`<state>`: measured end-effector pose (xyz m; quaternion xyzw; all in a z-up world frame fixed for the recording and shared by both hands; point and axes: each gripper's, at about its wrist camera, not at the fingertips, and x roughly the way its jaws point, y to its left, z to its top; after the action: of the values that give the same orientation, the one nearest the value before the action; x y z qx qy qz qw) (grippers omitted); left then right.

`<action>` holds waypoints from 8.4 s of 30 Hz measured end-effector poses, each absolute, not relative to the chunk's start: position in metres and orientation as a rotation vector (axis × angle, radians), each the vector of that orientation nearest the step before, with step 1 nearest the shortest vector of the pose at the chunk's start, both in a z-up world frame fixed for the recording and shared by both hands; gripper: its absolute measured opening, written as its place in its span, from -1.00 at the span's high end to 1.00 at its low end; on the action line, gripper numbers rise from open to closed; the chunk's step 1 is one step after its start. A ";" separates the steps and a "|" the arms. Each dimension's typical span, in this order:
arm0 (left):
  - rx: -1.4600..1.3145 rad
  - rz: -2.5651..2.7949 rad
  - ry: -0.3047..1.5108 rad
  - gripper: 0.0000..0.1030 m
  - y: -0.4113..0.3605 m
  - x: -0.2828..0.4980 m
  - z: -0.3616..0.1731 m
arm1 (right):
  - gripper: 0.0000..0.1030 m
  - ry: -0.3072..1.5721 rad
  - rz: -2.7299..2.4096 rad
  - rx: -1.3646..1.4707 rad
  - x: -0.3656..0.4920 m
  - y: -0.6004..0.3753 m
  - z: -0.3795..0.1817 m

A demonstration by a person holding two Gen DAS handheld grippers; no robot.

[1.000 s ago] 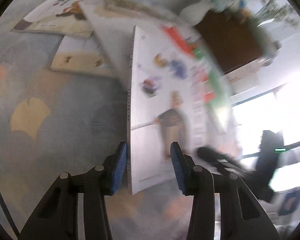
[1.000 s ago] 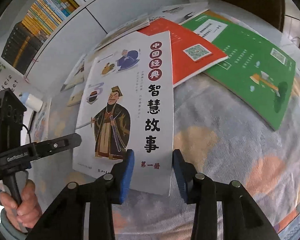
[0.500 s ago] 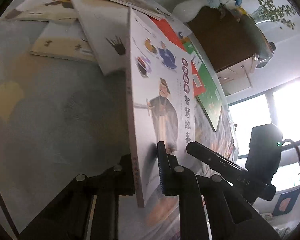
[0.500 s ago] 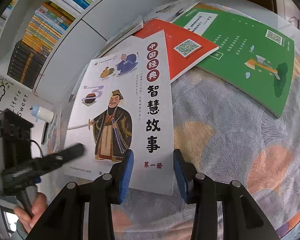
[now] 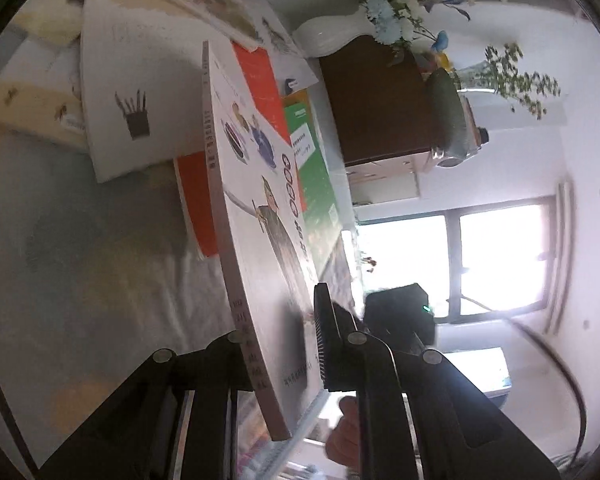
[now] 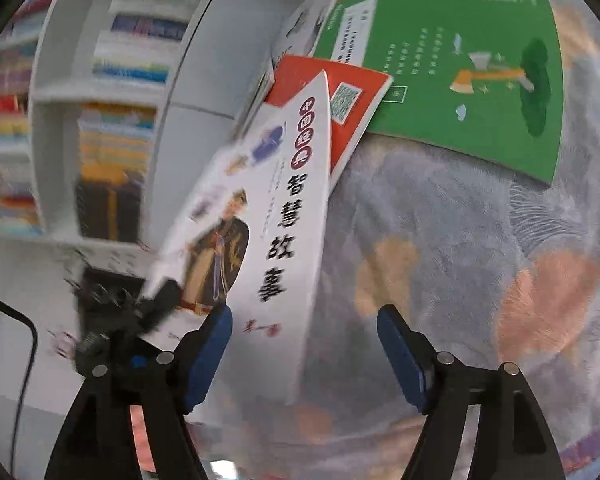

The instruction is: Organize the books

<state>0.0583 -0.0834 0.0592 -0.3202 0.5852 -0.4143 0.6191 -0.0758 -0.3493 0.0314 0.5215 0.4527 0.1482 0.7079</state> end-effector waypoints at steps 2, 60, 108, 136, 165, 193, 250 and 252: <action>-0.734 -0.933 1.360 0.77 -0.084 0.059 0.054 | -0.27 0.997 0.382 1.214 -0.066 -0.347 0.024; -0.658 -0.082 1.017 0.48 0.283 0.036 0.042 | 0.47 1.149 0.914 0.011 0.120 0.086 0.084; -0.128 -0.338 1.067 0.43 -0.129 0.051 0.156 | -0.15 1.105 0.300 0.391 -0.002 -0.410 0.134; -0.320 -0.224 1.139 0.40 -0.080 0.300 0.057 | 0.30 1.097 0.351 0.273 0.284 -0.314 0.061; -0.272 -0.361 1.195 -0.03 -0.127 0.149 0.058 | 0.26 1.136 0.395 0.128 0.179 -0.351 0.093; -0.710 -0.515 1.161 0.10 -0.129 0.011 0.051 | 0.24 1.236 0.451 0.188 0.006 -0.413 0.065; -0.370 -0.532 1.135 0.54 -0.101 -0.010 0.128 | 0.50 0.903 0.585 -0.160 -0.055 -0.304 0.172; -0.383 -0.509 1.113 0.54 -0.071 -0.013 0.135 | 0.50 0.886 0.598 -0.171 -0.053 -0.277 0.179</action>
<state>-0.0126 -0.0709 0.1349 -0.1788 0.5190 -0.2374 0.8015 -0.0530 -0.2772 0.1791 -0.0816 0.4217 0.2845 0.8570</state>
